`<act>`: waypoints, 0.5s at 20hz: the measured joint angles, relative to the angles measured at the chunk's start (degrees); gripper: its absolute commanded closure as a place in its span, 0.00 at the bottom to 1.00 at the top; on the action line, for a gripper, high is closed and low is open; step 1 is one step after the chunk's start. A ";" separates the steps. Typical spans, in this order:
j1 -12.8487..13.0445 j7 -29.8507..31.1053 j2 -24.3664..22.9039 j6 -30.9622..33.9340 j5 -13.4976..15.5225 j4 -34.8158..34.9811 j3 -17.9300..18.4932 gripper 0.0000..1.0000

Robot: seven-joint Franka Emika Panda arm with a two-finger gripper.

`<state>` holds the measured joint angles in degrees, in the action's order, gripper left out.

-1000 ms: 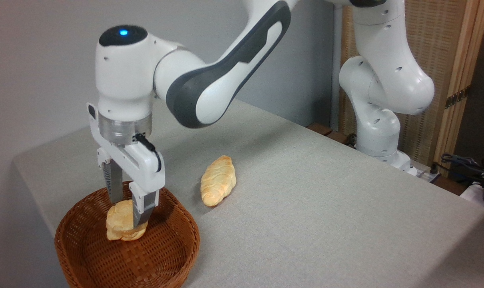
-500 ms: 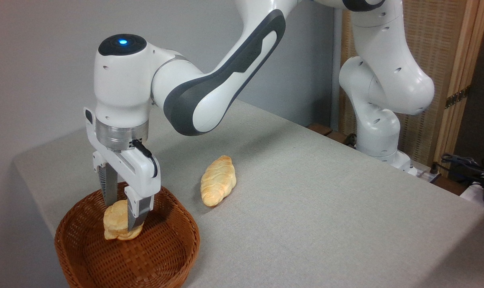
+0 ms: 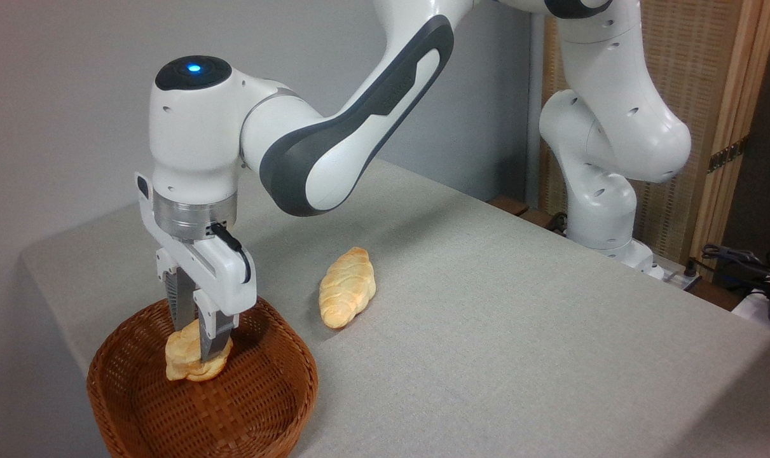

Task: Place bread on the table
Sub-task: 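Close the gripper on the round bread roll in the basket, then lift the round roll out of the basket and carry it beside the elongated roll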

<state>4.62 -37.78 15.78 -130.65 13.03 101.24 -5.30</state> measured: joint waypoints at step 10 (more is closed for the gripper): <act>-0.23 0.00 -3.20 3.82 0.00 -0.61 0.18 0.55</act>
<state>4.39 -37.78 12.58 -126.84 13.03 100.64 -5.11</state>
